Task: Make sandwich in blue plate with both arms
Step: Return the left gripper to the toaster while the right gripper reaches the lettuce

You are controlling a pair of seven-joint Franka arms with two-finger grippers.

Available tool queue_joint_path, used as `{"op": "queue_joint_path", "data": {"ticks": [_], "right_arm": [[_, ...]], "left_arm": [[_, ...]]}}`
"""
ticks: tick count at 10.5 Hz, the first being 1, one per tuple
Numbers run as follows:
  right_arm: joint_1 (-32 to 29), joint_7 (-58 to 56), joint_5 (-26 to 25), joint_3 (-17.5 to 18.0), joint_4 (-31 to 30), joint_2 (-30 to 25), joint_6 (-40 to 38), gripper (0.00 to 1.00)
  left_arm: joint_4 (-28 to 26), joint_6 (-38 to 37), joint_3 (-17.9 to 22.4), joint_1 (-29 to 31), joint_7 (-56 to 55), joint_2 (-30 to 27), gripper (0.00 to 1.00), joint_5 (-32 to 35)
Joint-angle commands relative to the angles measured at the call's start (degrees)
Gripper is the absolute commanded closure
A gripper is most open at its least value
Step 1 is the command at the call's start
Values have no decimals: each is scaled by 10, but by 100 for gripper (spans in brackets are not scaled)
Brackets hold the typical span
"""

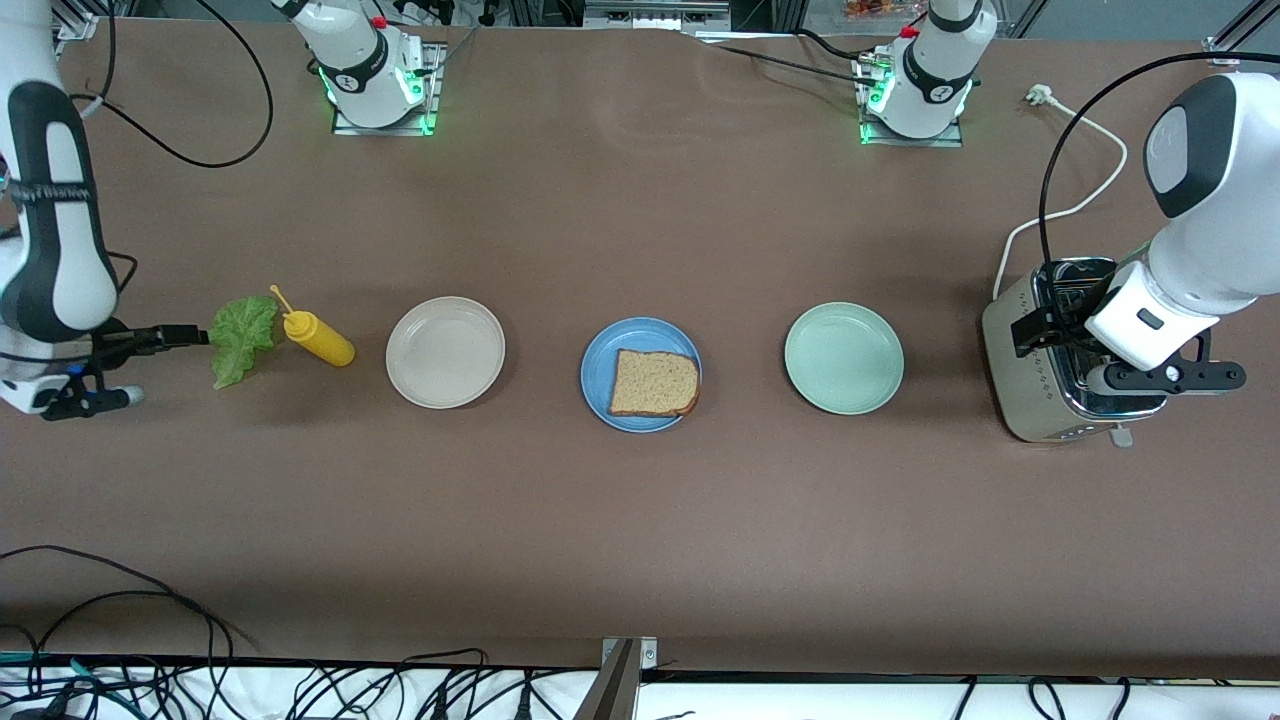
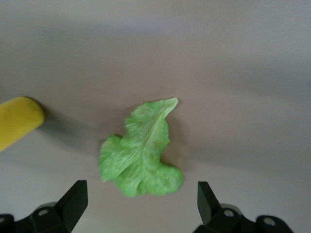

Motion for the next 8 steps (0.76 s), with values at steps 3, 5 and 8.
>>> {"op": "queue_joint_path", "data": {"ticks": [3, 5, 8], "right_arm": [[-32, -48, 19, 7, 14, 89, 15, 5], [-32, -53, 18, 7, 15, 94, 7, 50], [-32, -47, 20, 8, 16, 99, 6, 100]], "left_arm": [[20, -12, 3, 8, 1, -15, 0, 13], [57, -25, 5, 8, 0, -15, 0, 13], [69, -32, 6, 8, 4, -17, 0, 15]]}}
